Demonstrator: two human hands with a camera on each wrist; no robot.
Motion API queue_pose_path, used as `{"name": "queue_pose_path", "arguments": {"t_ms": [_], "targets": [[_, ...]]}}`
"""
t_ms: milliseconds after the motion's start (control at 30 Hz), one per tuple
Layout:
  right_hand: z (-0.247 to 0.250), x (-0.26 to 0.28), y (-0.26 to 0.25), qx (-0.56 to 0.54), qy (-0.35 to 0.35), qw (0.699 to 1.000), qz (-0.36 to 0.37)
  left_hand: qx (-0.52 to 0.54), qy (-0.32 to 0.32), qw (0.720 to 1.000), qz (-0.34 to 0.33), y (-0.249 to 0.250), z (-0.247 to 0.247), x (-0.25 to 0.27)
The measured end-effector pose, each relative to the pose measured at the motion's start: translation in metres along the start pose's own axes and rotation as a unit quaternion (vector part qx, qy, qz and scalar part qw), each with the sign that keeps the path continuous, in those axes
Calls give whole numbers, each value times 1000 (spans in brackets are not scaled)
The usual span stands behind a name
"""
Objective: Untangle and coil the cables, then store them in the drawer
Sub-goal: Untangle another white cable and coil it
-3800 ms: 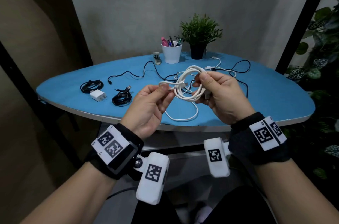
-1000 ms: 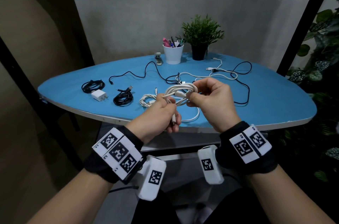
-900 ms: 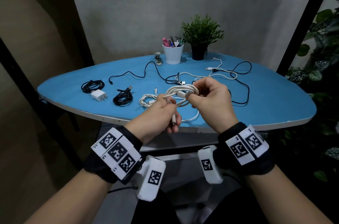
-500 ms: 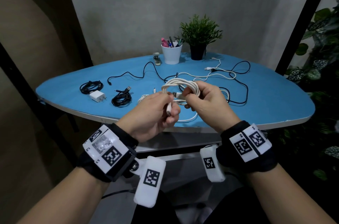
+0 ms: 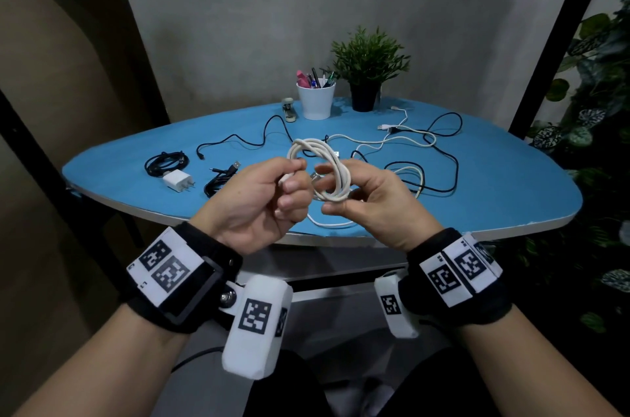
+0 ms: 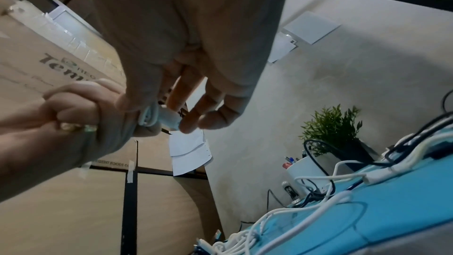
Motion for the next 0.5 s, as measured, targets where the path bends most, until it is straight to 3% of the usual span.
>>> {"name": "queue_pose_path", "arguments": {"t_ms": [167, 500], "targets": [[1, 0, -3, -106, 53, 993, -12, -47, 34, 998, -21, 3, 6, 0], [17, 1, 1, -94, 143, 984, -43, -155, 53, 986, -41, 2, 13, -4]]}}
Point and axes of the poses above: each hand's wrist, its own x-axis away from the middle knuckle, its own z-axis out of the back of the hand, y = z × x, the point moved 6 cm from there along -x, towards the middle knuckle, and after that the axes turned 3 degrees about y, right-handed, at the moved point
